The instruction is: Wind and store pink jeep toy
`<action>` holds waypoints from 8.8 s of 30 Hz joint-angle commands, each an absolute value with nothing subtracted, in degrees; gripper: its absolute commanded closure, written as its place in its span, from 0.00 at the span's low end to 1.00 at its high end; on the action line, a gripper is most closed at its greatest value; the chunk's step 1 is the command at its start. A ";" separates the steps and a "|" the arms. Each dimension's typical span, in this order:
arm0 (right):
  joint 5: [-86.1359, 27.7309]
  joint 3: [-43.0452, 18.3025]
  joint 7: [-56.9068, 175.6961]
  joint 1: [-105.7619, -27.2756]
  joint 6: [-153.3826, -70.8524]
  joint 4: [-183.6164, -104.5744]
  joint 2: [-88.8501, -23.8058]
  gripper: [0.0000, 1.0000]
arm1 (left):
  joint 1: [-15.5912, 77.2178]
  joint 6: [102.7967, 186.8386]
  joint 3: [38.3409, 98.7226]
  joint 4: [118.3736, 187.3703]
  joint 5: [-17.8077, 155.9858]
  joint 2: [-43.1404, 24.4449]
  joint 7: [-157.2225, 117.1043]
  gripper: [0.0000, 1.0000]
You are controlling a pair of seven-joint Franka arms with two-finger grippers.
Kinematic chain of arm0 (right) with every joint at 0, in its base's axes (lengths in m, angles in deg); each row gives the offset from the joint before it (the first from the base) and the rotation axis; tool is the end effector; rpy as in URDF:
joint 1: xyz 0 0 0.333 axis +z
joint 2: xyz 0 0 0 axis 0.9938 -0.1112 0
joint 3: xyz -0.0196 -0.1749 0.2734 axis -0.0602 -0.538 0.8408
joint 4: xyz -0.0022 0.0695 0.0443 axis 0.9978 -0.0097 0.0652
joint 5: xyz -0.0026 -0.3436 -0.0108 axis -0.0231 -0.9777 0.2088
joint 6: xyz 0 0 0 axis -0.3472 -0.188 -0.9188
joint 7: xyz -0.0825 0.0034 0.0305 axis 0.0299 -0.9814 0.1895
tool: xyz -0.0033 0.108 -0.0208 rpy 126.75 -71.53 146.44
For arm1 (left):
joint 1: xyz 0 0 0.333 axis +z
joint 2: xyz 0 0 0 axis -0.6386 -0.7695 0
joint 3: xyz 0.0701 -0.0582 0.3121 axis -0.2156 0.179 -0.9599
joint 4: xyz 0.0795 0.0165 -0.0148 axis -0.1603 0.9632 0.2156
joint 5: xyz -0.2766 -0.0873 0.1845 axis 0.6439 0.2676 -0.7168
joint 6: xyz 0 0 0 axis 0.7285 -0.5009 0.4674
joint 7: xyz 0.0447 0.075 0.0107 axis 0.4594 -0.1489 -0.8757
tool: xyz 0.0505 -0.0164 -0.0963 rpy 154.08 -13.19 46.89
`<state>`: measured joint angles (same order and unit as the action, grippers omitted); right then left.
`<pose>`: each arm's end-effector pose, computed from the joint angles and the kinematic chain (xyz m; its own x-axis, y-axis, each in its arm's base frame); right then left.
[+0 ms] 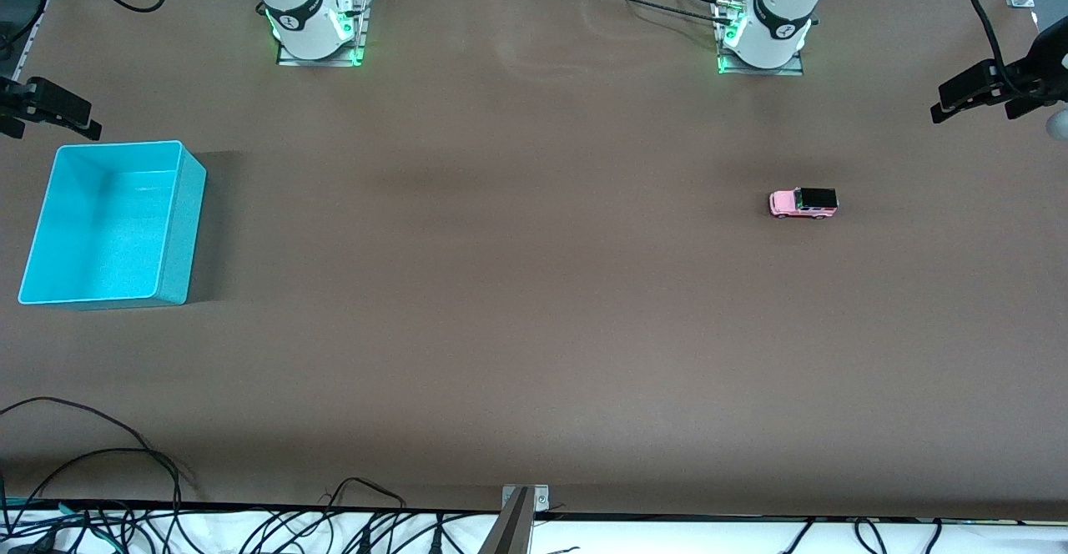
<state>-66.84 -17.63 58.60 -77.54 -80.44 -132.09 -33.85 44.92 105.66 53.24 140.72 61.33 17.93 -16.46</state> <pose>0.4970 -0.0407 0.6356 0.9973 -0.0083 -0.0730 -0.0076 -0.9999 0.0102 0.4713 0.0156 0.6464 0.9865 0.0848 -0.1398 0.0874 -0.9961 0.0129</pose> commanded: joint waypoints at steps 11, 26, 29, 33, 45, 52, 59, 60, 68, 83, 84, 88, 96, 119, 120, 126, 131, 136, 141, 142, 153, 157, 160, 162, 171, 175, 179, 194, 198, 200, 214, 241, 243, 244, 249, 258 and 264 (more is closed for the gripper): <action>-65.96 -17.73 58.41 -77.55 -79.46 -130.33 -34.62 0.00 | 44.87 104.73 52.93 140.17 61.85 18.12 -14.93 0.00; -66.22 -17.82 58.49 -77.64 -79.55 -130.15 -34.53 0.00 | 44.96 104.73 52.84 140.17 61.77 18.12 -14.93 0.00; -66.22 -17.82 58.49 -77.64 -79.55 -130.15 -34.53 0.00 | 44.96 104.82 52.84 140.17 61.68 18.03 -15.01 0.00; -66.22 -17.82 58.49 -77.64 -79.55 -130.15 -34.53 0.00 | 44.87 104.82 52.93 140.17 61.68 17.86 -15.10 0.00; -66.22 -18.00 58.49 -77.73 -79.55 -130.15 -34.45 0.00 | 45.93 106.14 52.75 140.70 61.68 16.63 -15.37 0.00; -66.22 -18.00 58.49 -77.73 -79.64 -130.15 -34.45 0.00 | 45.93 107.72 52.67 142.19 61.59 16.01 -15.28 0.00; -66.22 -17.91 58.49 -77.73 -79.64 -130.15 -34.45 0.00 | 45.93 111.32 52.58 146.94 58.70 15.75 -15.19 0.00; -66.22 -17.91 58.49 -77.73 -79.64 -130.15 -34.45 0.00 | 45.93 111.59 52.58 147.20 58.34 15.75 -15.10 0.00; -66.22 -17.82 58.49 -77.73 -79.64 -130.15 -34.45 0.00 | 46.02 112.21 52.58 147.82 58.34 15.83 -14.84 0.00; -66.22 -17.82 58.49 -77.73 -79.64 -130.15 -34.53 0.00 | 46.02 112.73 52.58 147.82 58.43 15.83 -14.84 0.00; -66.22 -17.82 58.49 -77.73 -79.64 -130.15 -34.45 0.00 | 46.02 112.73 52.58 147.82 58.43 15.83 -14.84 0.00; -66.22 -17.82 58.49 -77.73 -79.64 -130.15 -34.45 0.00 | 46.02 112.82 52.58 147.73 58.43 15.83 -14.93 0.00; -66.22 -17.82 58.49 -77.73 -79.64 -130.15 -34.45 0.00 | 46.10 112.56 52.58 147.20 58.78 17.76 -14.75 0.00; -66.22 -17.82 58.58 -77.73 -79.64 -130.15 -34.45 0.00 | 46.10 111.77 52.84 146.76 58.95 20.14 -15.54 0.00; -66.22 -17.82 58.58 -77.73 -79.64 -130.15 -34.53 0.00 | 46.10 111.77 52.84 146.76 58.95 20.05 -15.54 0.00; -66.22 -17.82 58.58 -77.73 -79.64 -130.15 -34.53 0.00 | 46.02 111.42 52.84 146.59 58.95 20.05 -15.72 0.00; -66.22 -17.82 58.58 -77.73 -79.64 -130.15 -34.45 0.00 | 45.93 110.54 52.84 146.06 58.95 19.79 -15.72 0.00; -66.22 -17.82 58.58 -77.64 -79.64 -130.15 -34.45 0.00 | 46.01 110.45 52.84 145.97 58.78 19.79 -15.72 0.00; -66.22 -17.82 58.58 -77.73 -79.64 -130.15 -34.45 0.00 | 46.02 110.10 52.75 145.88 58.43 19.79 -15.45 0.00; -66.22 -17.82 58.58 -77.64 -79.64 -130.15 -34.45 0.00 | 46.02 110.10 52.67 145.88 58.43 19.79 -15.37 0.00; -66.22 -17.82 58.58 -77.64 -79.64 -130.15 -34.53 0.00 | 46.02 109.39 52.58 145.18 58.34 18.91 -15.63 0.00; -66.22 -17.82 58.58 -77.73 -79.64 -130.15 -34.53 0.00 | 46.02 109.39 52.49 145.27 58.34 18.56 -15.63 0.00; -66.22 -17.82 58.58 -77.64 -79.64 -130.15 -34.53 0.00 | 45.93 109.39 52.67 145.27 58.34 17.95 -15.63 0.00; -66.22 -17.82 58.58 -77.73 -79.64 -130.15 -34.45 0.00 | 45.75 109.39 52.75 145.27 58.34 16.29 -15.63 0.00; -66.22 -17.82 58.58 -77.73 -79.64 -130.15 -34.53 0.00 | 45.84 109.48 52.67 145.27 58.25 13.64 -15.37 0.00; -66.22 -17.82 58.58 -77.64 -79.64 -130.15 -34.53 0.00 | 45.93 109.57 52.58 145.27 58.25 11.27 -15.63 0.00; -66.22 -17.82 58.58 -77.64 -79.64 -130.15 -34.53 0.00 | 45.93 109.83 52.58 145.18 56.24 9.68 -15.72 0.00; -66.22 -17.82 58.58 -77.64 -79.64 -130.15 -34.53 0.00 | 46.63 115.89 52.23 148.34 56.76 7.66 -15.28 0.00; -66.22 -17.82 58.58 -77.64 -79.64 -130.15 -34.53 0.00 | 46.63 119.14 52.23 151.24 56.58 7.66 -15.37 0.00; -66.22 -17.82 58.58 -77.73 -79.64 -130.15 -34.45 0.00 | 46.63 121.33 52.23 153.17 56.49 7.75 -15.37 0.00; -66.31 -17.82 58.58 -77.64 -79.55 -130.15 -34.45 0.00 | 46.72 136.89 52.14 165.39 56.58 7.48 -15.63 0.00; -66.22 -17.64 58.67 -77.55 -79.47 -130.15 -34.62 0.00 | 46.81 151.32 52.23 181.12 56.76 7.66 -5.98 0.00; -66.14 -17.64 58.58 -77.55 -79.55 -130.15 -34.62 0.00 | 46.89 151.32 52.23 181.30 56.85 7.75 -2.99 0.00; -66.14 -17.64 58.58 -77.55 -79.55 -130.15 -34.62 0.00 | 46.89 151.23 52.23 181.48 56.85 7.84 -1.58 0.00; -66.14 -17.56 58.58 -77.46 -79.64 -130.15 -34.71 0.00 | 46.89 151.23 52.23 184.11 56.93 8.89 4.83 0.00; -66.22 -17.47 58.58 -77.55 -79.29 -130.15 -34.71 0.00 | 46.89 151.32 52.32 188.16 58.25 10.91 20.56 0.00; -66.22 -17.47 58.58 -77.55 -78.94 -130.15 -34.62 0.00 | 47.16 154.30 52.23 189.56 58.25 11.09 35.41 0.00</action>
<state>-66.81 -17.54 58.60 -77.50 -80.44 -131.83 -34.03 46.46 151.00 52.03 186.62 57.51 8.77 24.38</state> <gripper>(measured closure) 0.000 0.000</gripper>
